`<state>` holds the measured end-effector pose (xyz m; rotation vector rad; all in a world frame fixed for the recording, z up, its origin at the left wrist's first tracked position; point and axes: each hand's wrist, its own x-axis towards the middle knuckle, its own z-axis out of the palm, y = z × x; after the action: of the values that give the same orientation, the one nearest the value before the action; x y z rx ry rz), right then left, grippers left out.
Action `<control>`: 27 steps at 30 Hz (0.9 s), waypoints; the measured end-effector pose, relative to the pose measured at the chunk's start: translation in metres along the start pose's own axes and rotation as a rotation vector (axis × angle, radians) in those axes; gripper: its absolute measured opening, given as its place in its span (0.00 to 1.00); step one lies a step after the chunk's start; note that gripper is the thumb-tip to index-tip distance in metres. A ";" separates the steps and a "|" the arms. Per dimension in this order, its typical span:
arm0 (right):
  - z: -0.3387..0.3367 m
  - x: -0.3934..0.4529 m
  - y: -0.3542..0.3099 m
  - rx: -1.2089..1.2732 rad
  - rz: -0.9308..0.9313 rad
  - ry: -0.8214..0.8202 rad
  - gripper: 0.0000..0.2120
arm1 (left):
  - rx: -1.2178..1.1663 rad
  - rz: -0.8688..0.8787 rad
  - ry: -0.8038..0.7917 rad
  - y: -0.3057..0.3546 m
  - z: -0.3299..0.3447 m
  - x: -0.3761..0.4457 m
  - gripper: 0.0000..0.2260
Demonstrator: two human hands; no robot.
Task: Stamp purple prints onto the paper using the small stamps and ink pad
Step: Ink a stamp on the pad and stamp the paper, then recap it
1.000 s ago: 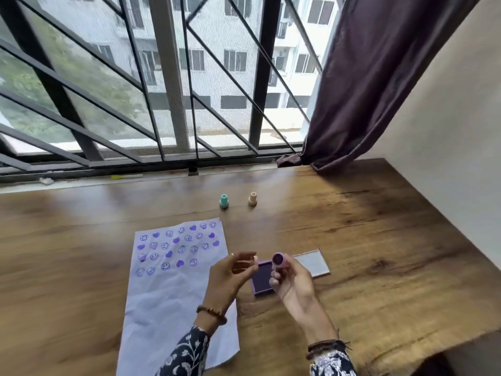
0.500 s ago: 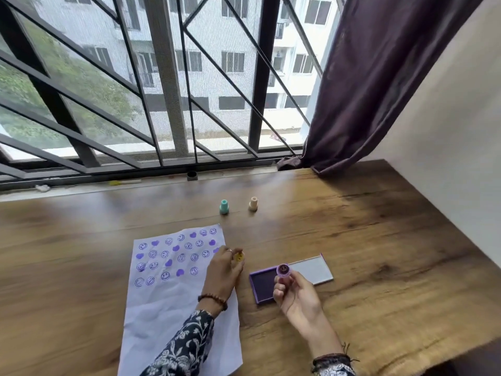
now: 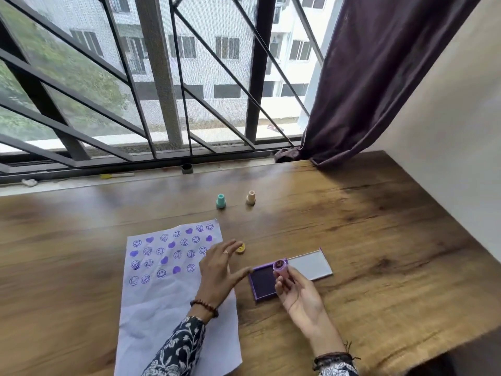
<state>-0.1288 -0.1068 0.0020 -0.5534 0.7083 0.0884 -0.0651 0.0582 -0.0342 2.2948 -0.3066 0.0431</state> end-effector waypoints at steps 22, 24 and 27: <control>0.018 -0.008 0.017 -2.101 -0.688 0.151 0.08 | 0.262 0.025 -0.264 -0.012 0.011 -0.028 0.32; 0.012 -0.002 0.019 -2.094 -0.737 0.183 0.07 | 0.293 0.035 -0.280 -0.011 0.011 -0.029 0.32; 0.016 0.000 0.018 -2.089 -0.770 0.206 0.06 | 0.310 0.029 -0.290 -0.012 0.010 -0.029 0.32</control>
<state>-0.1245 -0.0837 0.0039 -2.8159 0.3024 0.0157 -0.0910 0.0643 -0.0536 2.6059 -0.5118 -0.2461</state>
